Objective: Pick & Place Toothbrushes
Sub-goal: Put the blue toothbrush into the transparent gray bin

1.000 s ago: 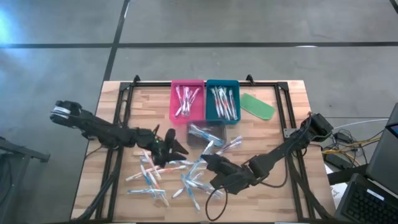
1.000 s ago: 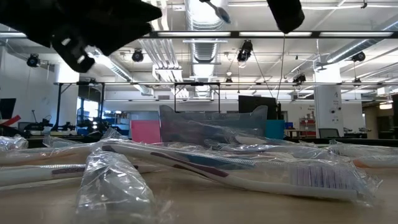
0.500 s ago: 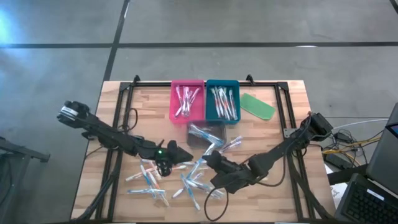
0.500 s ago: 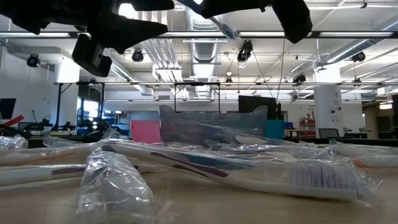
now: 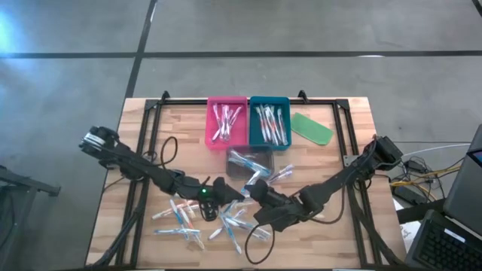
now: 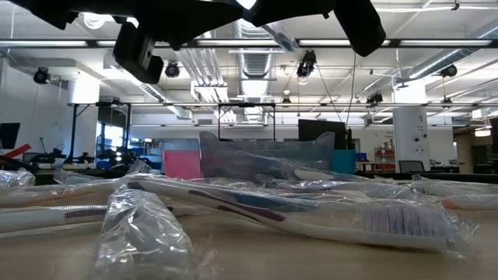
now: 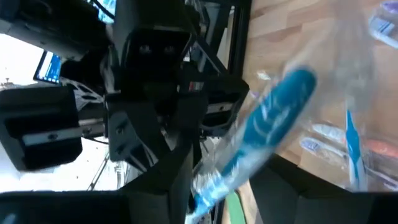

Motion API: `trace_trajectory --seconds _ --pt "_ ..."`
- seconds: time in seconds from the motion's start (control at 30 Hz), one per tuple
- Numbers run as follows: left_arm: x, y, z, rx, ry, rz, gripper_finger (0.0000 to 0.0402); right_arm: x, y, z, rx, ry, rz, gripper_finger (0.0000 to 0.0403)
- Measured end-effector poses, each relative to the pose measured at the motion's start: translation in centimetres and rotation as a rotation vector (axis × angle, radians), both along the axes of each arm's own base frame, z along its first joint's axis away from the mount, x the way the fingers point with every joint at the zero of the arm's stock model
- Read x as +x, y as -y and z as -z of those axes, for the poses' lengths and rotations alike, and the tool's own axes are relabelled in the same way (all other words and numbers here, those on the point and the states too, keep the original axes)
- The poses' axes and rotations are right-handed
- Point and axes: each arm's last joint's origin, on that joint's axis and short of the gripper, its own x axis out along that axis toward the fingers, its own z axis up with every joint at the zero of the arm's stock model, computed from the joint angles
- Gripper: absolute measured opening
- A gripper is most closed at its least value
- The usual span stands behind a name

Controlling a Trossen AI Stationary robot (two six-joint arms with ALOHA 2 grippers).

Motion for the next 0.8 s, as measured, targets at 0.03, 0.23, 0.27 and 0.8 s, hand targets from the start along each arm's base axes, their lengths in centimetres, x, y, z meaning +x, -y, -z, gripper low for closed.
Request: trace_trajectory --seconds 0.03,0.23,0.27,0.8 --pt "0.00 0.03 -0.01 -0.002 0.000 0.001 0.0140 -0.01 0.01 0.01 0.003 0.001 0.002 0.0022" --pt "-0.16 0.06 -0.09 -0.004 0.010 -0.026 0.0061 -0.04 0.03 0.04 0.007 0.001 0.008 0.0022" --pt "-0.19 0.04 -0.19 -0.006 0.016 -0.032 0.0047 -0.03 0.05 0.05 0.008 0.001 0.009 0.0022" --pt "-0.23 -0.23 -0.59 -0.037 0.042 -0.138 0.0031 -0.13 -0.11 0.07 0.110 0.056 0.049 0.0070"
